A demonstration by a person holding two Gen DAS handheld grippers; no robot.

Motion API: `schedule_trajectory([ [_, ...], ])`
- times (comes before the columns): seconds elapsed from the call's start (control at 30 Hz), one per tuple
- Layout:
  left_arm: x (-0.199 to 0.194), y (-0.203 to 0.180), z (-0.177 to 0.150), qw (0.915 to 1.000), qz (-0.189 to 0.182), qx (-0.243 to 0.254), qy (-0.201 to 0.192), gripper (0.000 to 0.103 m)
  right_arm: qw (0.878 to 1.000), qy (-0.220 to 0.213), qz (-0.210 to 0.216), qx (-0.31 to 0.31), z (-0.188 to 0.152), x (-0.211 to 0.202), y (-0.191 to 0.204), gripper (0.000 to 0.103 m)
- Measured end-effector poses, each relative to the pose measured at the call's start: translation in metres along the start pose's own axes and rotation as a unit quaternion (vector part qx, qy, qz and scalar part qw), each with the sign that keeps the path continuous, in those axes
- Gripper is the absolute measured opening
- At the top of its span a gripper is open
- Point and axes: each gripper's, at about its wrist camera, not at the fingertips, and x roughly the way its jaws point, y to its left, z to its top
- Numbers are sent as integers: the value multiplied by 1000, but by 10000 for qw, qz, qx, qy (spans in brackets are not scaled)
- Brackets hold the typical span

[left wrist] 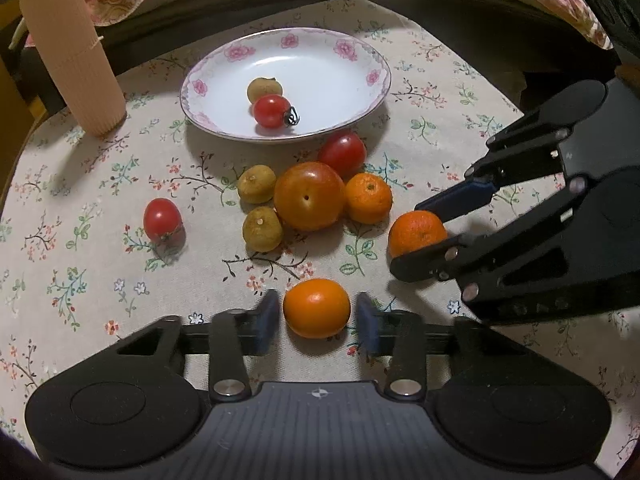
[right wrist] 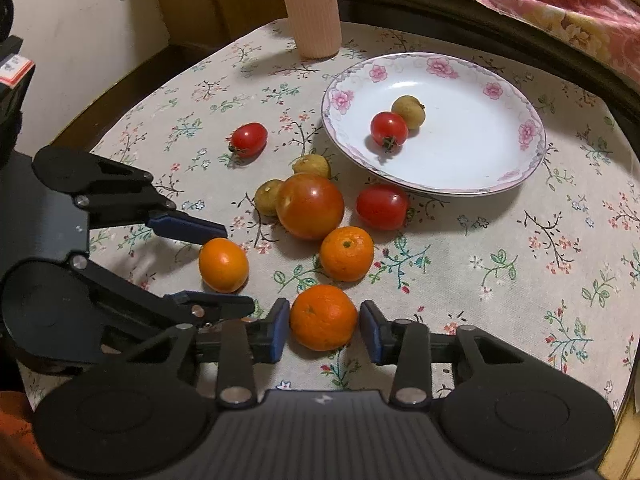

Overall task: Organize fruits
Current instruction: 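Grasp a tangerine with the left tool while the right tool grasps another tangerine, then carry both tangerines over the white plate and open both tools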

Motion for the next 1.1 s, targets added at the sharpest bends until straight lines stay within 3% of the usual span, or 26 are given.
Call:
schedule_trajectory([
  [0.3,-1,-3,1,10000,6,9,-22,42,9999,-85,28,100,3,-6,-3,35],
  [1.1,-14,6,37,9978,255,-224,-562,42,9966,-572,-87,593,24,-28,-24,35],
])
